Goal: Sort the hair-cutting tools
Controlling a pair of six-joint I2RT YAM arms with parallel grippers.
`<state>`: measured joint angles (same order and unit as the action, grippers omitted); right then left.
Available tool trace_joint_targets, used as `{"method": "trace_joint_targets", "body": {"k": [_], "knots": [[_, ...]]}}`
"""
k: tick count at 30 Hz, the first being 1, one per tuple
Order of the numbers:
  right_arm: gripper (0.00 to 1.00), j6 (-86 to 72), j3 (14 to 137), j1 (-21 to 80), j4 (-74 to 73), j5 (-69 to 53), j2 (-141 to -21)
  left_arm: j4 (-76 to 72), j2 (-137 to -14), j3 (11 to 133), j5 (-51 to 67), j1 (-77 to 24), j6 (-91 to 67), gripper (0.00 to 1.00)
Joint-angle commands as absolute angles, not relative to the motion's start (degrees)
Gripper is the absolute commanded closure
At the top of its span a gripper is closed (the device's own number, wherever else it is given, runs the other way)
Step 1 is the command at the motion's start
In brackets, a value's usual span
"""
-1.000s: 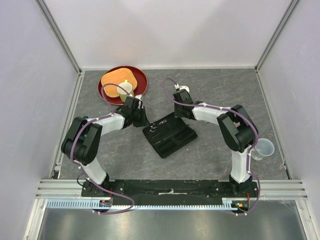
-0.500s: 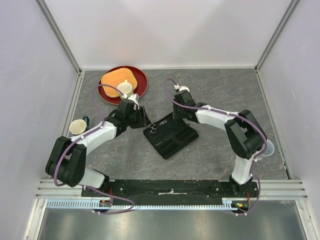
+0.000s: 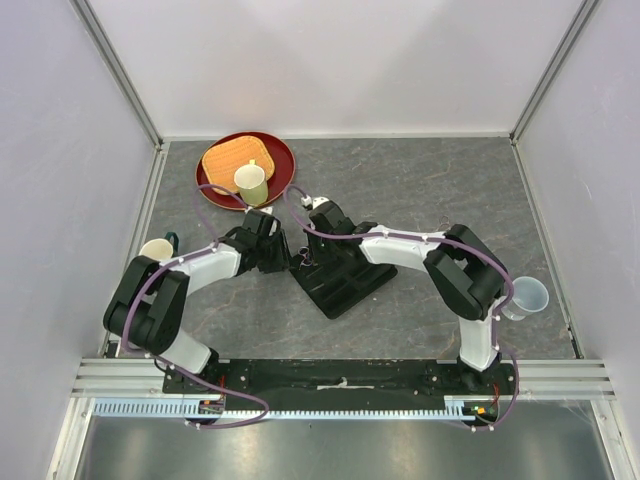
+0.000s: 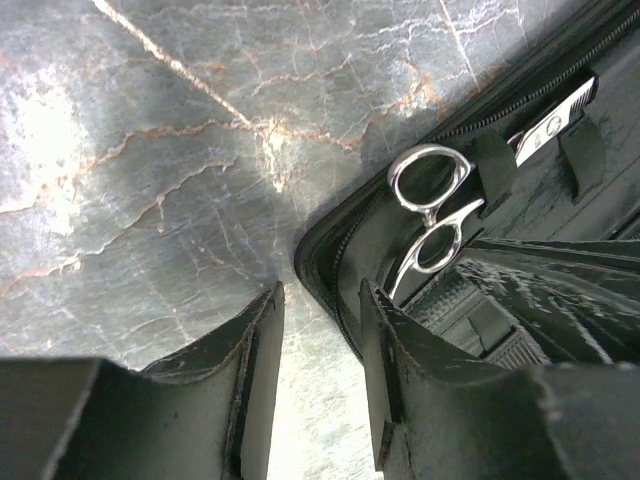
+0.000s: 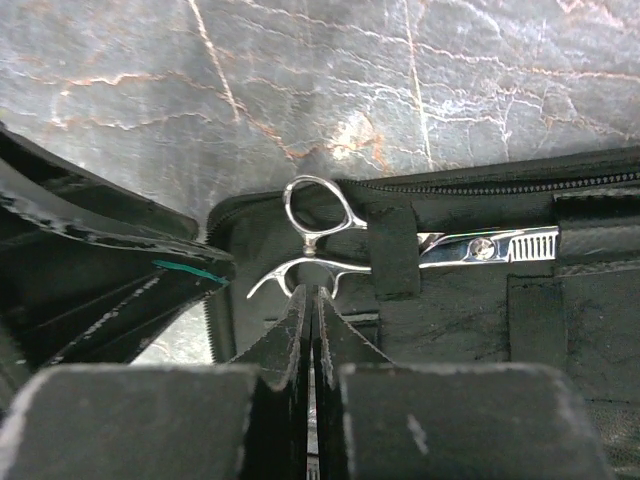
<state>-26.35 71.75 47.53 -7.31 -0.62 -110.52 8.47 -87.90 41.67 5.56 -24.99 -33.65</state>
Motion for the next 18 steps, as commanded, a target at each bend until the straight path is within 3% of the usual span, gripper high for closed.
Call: {"method": "trace_joint_targets", "body": {"k": [1,9,18], "knots": [[0.97,-27.6,73.48,46.93,-5.89,-3.16,-112.67,10.98,-91.93,44.2,3.34,-25.05,-35.77,0.59],[0.98,-27.07,72.25,47.2,-7.56,-5.18,-113.55,12.21,-96.06,46.84,2.46,-24.96,-36.39,0.69],[0.95,-22.59,72.51,47.2,-15.29,-7.56,-113.73,14.24,-101.07,51.59,0.79,-24.61,-36.65,0.69]]}}
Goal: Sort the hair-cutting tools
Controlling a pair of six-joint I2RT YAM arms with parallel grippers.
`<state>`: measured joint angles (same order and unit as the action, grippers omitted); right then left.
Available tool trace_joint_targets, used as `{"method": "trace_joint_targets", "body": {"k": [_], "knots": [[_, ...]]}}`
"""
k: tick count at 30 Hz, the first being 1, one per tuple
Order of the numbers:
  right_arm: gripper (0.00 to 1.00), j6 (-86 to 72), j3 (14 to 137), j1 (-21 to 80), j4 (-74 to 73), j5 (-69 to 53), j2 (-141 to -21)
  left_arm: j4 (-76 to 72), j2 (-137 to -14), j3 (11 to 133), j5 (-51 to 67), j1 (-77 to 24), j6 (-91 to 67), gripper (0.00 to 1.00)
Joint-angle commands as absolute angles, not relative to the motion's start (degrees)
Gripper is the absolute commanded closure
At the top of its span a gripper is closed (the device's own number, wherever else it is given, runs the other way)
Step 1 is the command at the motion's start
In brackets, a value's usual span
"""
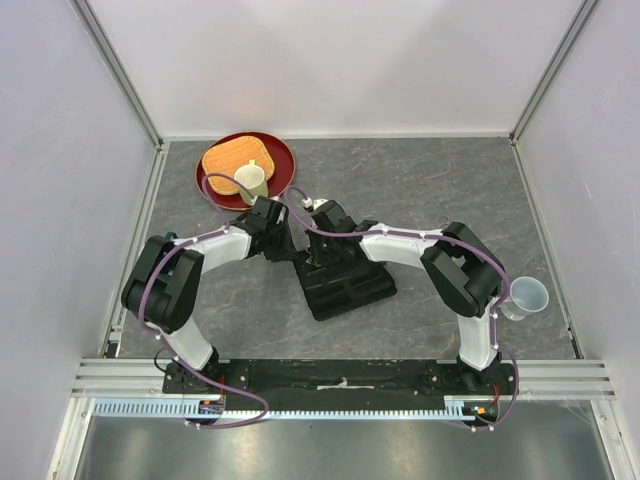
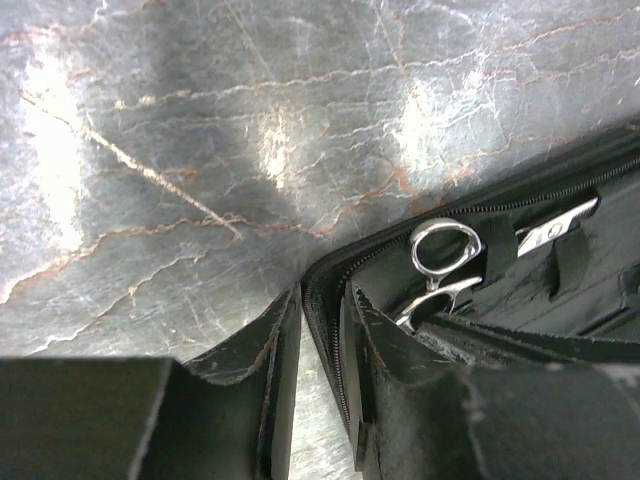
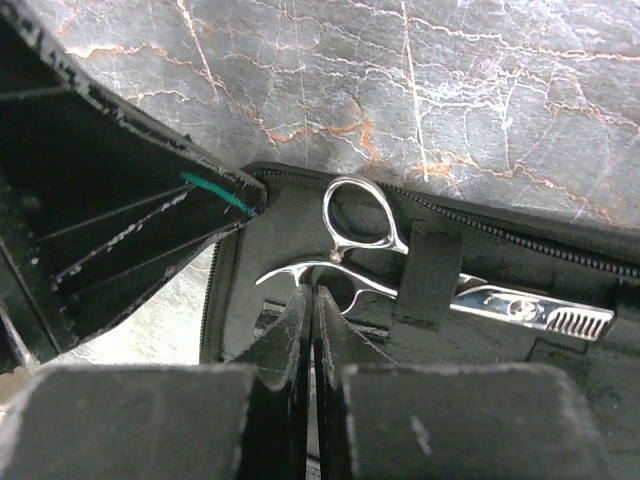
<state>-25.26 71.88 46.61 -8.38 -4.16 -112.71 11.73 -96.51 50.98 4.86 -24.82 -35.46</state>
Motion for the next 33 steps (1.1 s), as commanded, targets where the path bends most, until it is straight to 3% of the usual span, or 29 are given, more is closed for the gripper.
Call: {"method": "trace_joint_targets", "body": {"k": [1,19,29,33], "knots": [[0.94,-21.98,72.51,47.2,-16.25,-7.82,-113.82,14.06,-101.42,51.85,0.7,-24.61,-36.74,0.69],[0.95,-19.95,70.66,47.2,-20.39,-12.22,-110.66,12.75,-105.12,54.58,1.76,-23.55,-38.32,0.71],[0.93,-24.78,76.28,46.93,-15.38,4.11,-104.33,11.25,-104.59,53.61,3.69,-23.55,-37.62,0.71],[0.93,-25.66,78.83,45.88,-15.64,5.19,-105.11,11.07,-104.68,53.7,4.13,-23.55,-37.35,0.71]]}}
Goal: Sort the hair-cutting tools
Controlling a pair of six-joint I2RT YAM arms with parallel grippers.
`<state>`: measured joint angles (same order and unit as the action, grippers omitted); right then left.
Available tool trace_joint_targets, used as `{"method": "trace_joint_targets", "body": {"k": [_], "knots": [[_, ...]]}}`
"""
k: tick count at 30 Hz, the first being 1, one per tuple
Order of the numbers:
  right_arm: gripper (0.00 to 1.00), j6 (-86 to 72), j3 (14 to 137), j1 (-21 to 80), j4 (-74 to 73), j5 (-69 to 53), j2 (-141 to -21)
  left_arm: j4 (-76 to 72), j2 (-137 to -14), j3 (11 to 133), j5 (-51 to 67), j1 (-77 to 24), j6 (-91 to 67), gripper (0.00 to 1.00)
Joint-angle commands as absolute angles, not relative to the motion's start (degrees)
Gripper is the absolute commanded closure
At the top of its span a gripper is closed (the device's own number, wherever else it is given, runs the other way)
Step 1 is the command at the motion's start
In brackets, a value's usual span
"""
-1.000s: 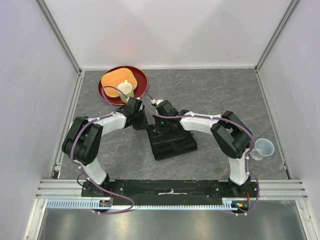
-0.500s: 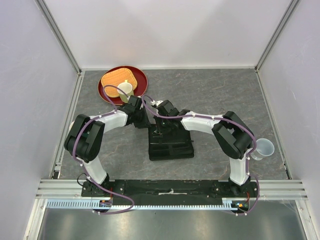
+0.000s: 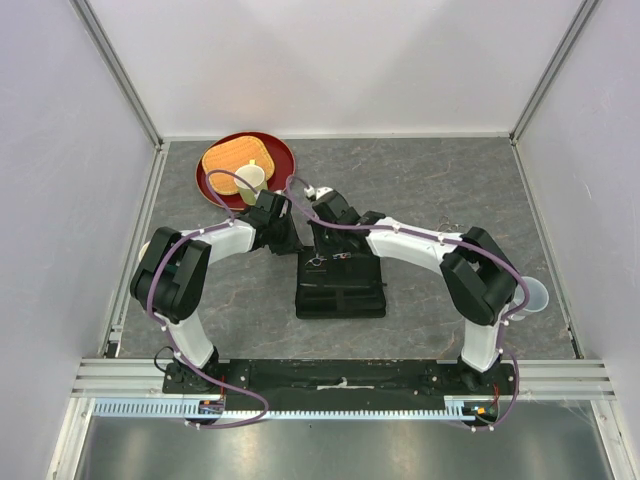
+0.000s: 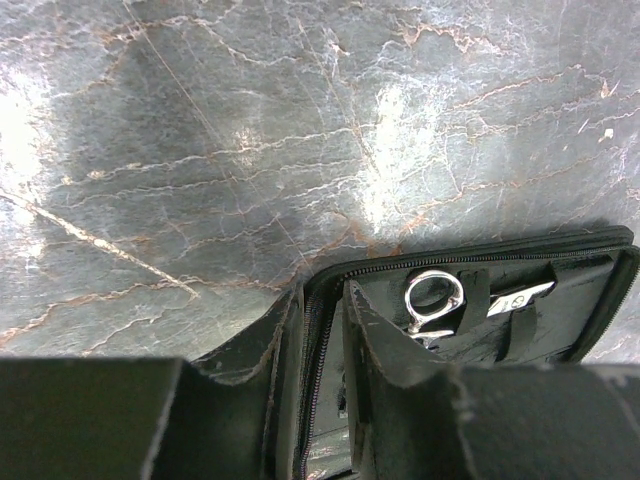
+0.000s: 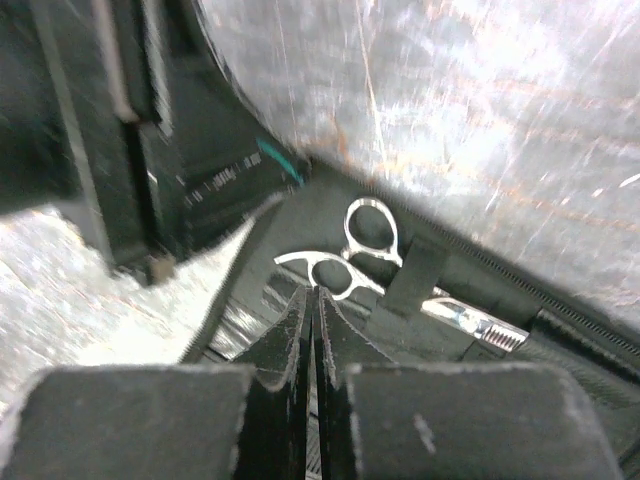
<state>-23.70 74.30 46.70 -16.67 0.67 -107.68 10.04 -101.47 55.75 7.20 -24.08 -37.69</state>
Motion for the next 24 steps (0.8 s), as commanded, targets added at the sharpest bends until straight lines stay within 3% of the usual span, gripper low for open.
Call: {"method": "trace_joint_targets", "body": {"k": [1,18,24], "knots": [[0.93,-25.75,79.53,45.44,-15.82,5.01,-106.16,10.99,-104.76,53.79,4.22,-23.55,-37.35,0.71],[0.98,-24.7,79.63,44.74,-14.41,4.49,-116.89,10.28,-105.56,53.88,5.54,-23.55,-37.53,0.72],[0.99,-21.72,76.82,44.74,-15.03,-4.29,-115.32,9.58,-105.82,54.05,5.45,-23.55,-39.11,0.74]]}}
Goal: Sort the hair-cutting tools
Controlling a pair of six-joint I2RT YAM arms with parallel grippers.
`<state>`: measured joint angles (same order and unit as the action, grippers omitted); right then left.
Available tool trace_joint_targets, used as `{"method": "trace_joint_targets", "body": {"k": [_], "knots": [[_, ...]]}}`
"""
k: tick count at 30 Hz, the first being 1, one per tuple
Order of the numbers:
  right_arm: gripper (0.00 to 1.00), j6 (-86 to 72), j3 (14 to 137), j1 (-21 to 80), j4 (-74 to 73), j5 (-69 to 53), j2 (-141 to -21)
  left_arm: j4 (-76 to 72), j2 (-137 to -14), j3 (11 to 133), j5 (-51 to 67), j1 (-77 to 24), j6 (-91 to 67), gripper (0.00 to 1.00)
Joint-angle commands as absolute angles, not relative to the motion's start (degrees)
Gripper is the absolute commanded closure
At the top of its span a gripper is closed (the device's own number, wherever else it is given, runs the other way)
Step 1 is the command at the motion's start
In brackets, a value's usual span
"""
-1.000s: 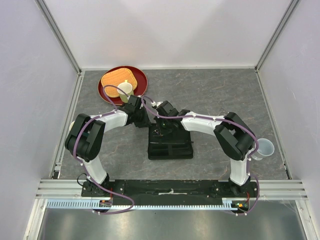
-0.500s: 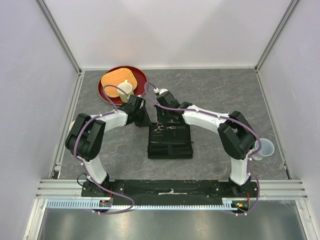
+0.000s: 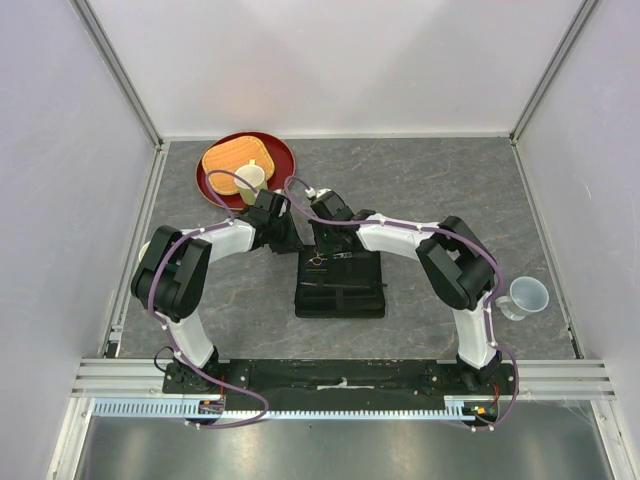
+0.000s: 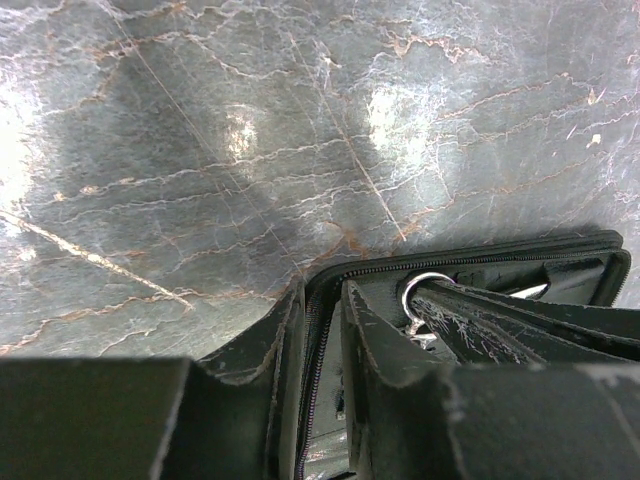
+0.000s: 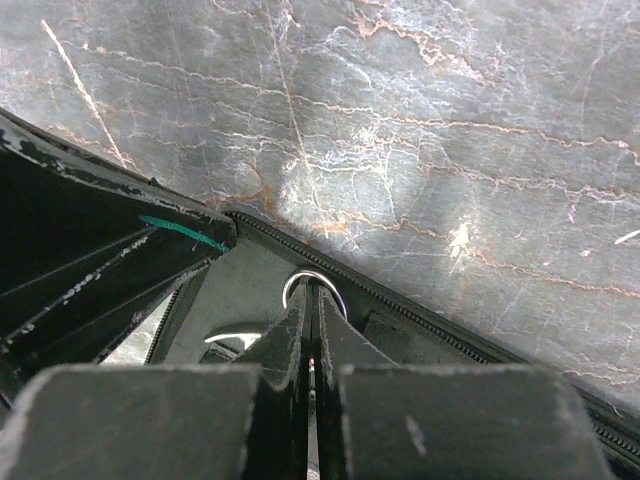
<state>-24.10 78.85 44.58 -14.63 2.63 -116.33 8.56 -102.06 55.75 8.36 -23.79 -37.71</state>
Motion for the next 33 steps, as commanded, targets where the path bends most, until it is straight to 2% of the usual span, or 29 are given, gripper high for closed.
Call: {"method": "trace_joint_targets", "body": {"k": [1,5,22,33], "knots": [[0.99,-20.32,76.47,44.82,-14.94,-5.7,-115.23,9.32,-105.82,54.05,5.1,-23.55,-39.37,0.74],[1.0,-17.49,75.06,44.82,-15.47,-10.89,-115.4,7.83,-105.91,53.79,4.83,-23.55,-41.48,0.74],[1.0,-11.6,73.12,44.82,-19.07,-17.49,-115.93,5.01,-108.1,54.49,6.85,-23.55,-44.47,0.75],[0.99,-14.41,73.48,44.91,-18.02,-14.33,-116.28,2.82,-106.09,52.21,9.66,-23.55,-43.51,0.73]]}}
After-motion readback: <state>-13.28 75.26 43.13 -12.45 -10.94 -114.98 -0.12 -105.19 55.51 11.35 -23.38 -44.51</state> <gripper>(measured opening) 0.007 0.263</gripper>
